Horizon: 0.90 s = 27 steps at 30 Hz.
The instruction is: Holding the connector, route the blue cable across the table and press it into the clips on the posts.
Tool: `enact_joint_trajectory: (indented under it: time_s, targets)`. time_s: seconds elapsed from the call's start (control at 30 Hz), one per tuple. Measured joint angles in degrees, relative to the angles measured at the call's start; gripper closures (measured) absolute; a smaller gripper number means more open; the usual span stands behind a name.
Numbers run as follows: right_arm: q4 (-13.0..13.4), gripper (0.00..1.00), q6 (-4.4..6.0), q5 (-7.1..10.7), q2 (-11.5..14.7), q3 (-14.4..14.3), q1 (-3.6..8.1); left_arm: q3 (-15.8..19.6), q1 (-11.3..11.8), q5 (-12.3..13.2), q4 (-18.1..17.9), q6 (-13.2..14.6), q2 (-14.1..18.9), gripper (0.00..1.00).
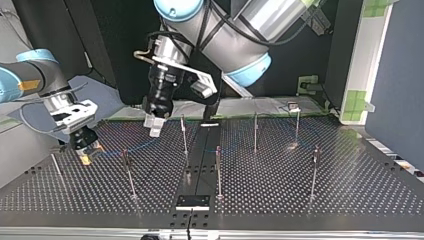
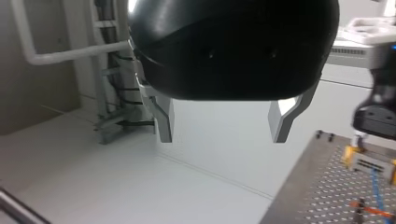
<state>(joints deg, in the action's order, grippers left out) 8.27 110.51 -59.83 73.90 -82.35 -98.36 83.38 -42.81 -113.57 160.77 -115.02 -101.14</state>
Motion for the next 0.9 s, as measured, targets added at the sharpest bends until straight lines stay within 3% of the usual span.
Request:
enact_joint_trajectory:
  time_s: [0.2, 0.4, 0.63, 0.9]
  targets:
    - [-0.07, 1.0, -0.01, 0.07, 0.1, -0.01, -0.12, 2.72, -0.09, -0.17, -2.76, -0.37, 2.54, 0.0]
    - [-0.16, 1.0, 0.14, 0.0, 0.59, -0.01, -0.16, 5.7, -0.03, -0.31, -5.7, 0.5, 2.87, 0.0]
    - [-0.2, 1.0, 0.27, -0.08, 0.92, -0.04, -0.35, 8.95, 0.18, -1.64, -8.96, 2.91, 0.35, 0.0]
    - [-0.18, 1.0, 0.32, -0.13, 0.93, -0.04, -0.63, 13.07, -0.77, -2.81, -13.08, 1.51, -3.74, 0.0]
